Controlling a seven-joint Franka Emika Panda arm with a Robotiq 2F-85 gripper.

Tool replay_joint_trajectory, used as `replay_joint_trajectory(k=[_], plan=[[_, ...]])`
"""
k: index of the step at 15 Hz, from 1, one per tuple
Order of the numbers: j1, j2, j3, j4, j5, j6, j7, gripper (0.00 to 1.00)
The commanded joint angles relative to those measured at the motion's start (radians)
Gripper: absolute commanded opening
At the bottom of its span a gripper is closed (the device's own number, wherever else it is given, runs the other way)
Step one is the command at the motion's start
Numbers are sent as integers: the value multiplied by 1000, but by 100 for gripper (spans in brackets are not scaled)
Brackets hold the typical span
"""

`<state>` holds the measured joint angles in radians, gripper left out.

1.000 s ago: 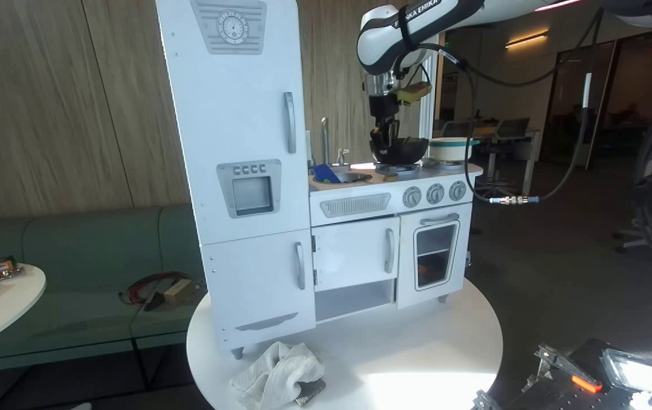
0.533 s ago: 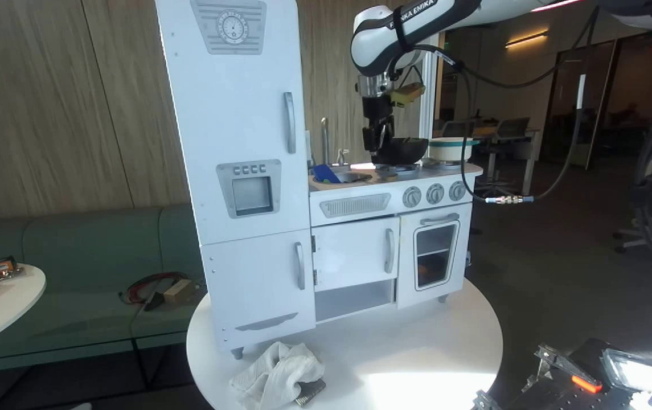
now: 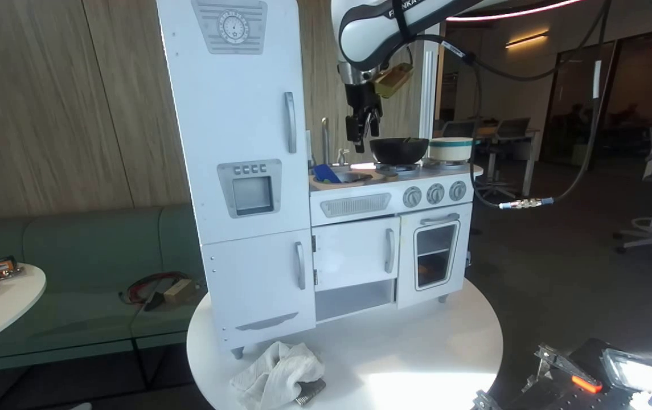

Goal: Pick the black bowl and pour all its contents into the white bowl, pick up the silver spoon from the sink and mix the contents of the white bowl

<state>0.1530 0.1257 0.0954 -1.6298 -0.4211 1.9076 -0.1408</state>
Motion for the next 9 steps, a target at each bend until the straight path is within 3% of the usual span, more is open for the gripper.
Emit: replay_joint_trajectory(k=[1, 9], plan=[[14, -83, 20, -84, -10, -5, 83, 100], [0, -107, 30, -159, 123, -78, 47, 100]])
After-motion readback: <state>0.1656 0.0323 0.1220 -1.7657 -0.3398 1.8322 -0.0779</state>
